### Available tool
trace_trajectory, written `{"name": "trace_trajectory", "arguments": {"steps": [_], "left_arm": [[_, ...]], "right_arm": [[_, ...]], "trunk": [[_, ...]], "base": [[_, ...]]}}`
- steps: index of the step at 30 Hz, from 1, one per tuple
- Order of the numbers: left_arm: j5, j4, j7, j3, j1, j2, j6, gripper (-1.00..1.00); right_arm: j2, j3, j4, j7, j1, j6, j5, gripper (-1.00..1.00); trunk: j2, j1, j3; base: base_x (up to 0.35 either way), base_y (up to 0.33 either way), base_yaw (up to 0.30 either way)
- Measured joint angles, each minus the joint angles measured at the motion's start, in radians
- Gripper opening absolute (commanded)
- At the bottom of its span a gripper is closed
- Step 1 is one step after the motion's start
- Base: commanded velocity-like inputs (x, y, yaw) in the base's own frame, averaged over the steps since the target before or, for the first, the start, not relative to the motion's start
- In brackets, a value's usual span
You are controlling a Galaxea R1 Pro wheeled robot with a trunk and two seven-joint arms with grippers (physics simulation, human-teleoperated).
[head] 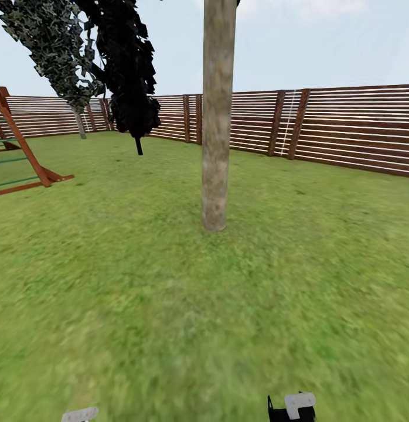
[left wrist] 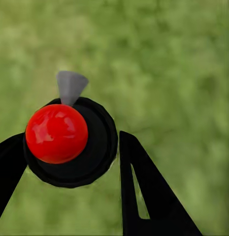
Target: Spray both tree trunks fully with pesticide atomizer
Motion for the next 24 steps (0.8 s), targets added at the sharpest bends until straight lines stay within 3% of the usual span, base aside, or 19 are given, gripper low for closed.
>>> {"name": "trace_trajectory", "arguments": {"steps": [24], "left_arm": [[0.0,0.001,0.001,0.0,0.0,0.0,0.0,-1.0]], "right_arm": [[0.0,0.0,0.0,0.0,0.0,0.0,0.0,1.0]], "trunk": [[0.0,0.0,0.0]], "base": [[0.34,0.0,0.0]]}}
